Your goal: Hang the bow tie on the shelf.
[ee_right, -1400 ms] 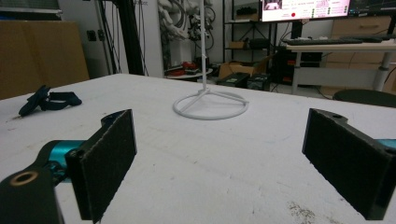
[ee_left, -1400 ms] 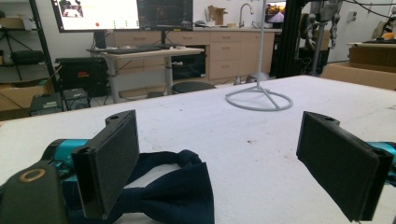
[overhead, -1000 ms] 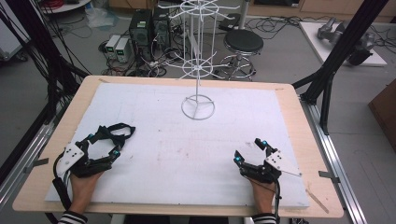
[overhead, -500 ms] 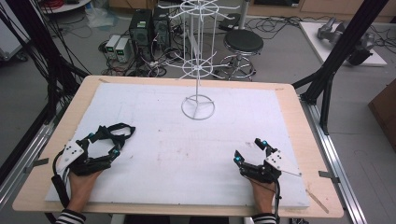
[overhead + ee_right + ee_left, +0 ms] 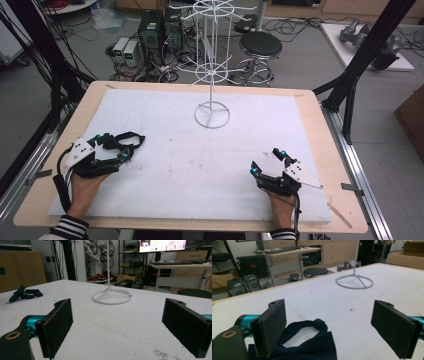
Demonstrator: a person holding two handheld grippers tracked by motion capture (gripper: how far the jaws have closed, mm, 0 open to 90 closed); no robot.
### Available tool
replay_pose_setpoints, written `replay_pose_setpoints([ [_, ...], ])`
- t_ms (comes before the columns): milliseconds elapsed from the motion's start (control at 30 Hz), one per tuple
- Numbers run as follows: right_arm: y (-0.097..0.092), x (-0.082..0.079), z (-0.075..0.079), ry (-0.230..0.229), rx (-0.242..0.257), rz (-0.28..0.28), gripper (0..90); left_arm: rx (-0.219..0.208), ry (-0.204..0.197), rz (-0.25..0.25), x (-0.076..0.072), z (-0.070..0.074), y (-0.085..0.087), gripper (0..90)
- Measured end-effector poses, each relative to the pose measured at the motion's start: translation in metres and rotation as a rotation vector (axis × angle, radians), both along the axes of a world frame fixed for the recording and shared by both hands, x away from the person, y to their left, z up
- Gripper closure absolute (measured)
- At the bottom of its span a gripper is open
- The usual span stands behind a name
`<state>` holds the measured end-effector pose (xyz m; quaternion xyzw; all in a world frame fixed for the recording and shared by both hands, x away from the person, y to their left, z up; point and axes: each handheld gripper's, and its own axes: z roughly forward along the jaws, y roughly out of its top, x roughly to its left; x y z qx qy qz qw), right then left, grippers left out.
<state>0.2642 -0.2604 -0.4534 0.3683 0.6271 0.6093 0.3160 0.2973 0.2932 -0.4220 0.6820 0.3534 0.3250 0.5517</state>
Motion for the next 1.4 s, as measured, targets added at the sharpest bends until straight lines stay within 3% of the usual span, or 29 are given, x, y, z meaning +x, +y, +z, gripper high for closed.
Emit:
replay_pose_setpoints([
  [400, 0.000, 0.000, 0.000, 0.003, -0.002, 0.001, 9.0, 0.110, 0.159, 0.033, 0.028, 0.013, 0.008, 13.6],
  [767, 0.000, 0.000, 0.000, 0.001, -0.004, 0.003, 9.0, 0.150, 0.276, 0.048, 0.059, 0.021, 0.014, 14.1],
  [800, 0.000, 0.000, 0.000, 0.001, -0.003, 0.002, 9.0, 0.169, 0.296, 0.056, 0.064, 0.022, 0.016, 14.4],
  [1400, 0.000, 0.000, 0.000, -0.001, 0.002, 0.003, 8.9, 0.320, 0.450, 0.041, 0.095, 0.023, 0.018, 15.4],
])
